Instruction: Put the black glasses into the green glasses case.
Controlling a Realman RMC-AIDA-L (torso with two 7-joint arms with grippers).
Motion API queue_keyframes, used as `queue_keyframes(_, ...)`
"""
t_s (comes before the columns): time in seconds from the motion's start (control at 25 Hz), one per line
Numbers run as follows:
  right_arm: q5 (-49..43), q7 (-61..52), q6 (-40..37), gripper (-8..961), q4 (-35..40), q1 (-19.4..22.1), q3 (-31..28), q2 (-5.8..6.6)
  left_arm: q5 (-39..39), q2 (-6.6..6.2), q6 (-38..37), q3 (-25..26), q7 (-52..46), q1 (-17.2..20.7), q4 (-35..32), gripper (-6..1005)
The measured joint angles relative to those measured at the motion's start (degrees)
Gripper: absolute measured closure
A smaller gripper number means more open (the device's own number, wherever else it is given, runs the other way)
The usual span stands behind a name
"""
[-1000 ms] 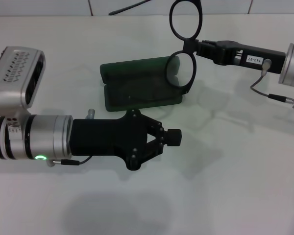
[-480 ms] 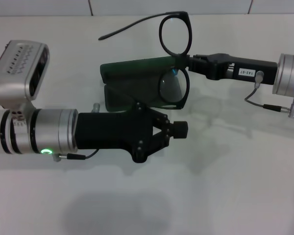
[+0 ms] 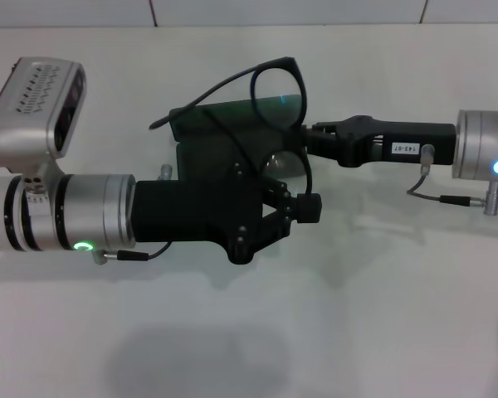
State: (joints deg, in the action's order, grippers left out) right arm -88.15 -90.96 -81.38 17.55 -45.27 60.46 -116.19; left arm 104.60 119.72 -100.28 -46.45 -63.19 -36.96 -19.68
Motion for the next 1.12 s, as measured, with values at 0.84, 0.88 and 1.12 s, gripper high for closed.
queue_keyframes(0.84,-0.01,0.64,-5.39,859,1.23,-1.40,3.16,0.01,0.24,0.07,0.26,-0.13,-0.69,-0.52,0.00,997)
queue_keyframes(0.88,-0.01,0.66,-5.53,859,1.42,-1.30,3.19,0.00,0.27,0.07,0.26,-0.13,-0.69,-0.52,0.00,997)
queue_keyframes(1.12,0.56,0.68,-6.04,857,1.80,-0.79,3.31,0.01,0.37,0.07,0.26,-0.13,-0.70,-0.42,0.00,997)
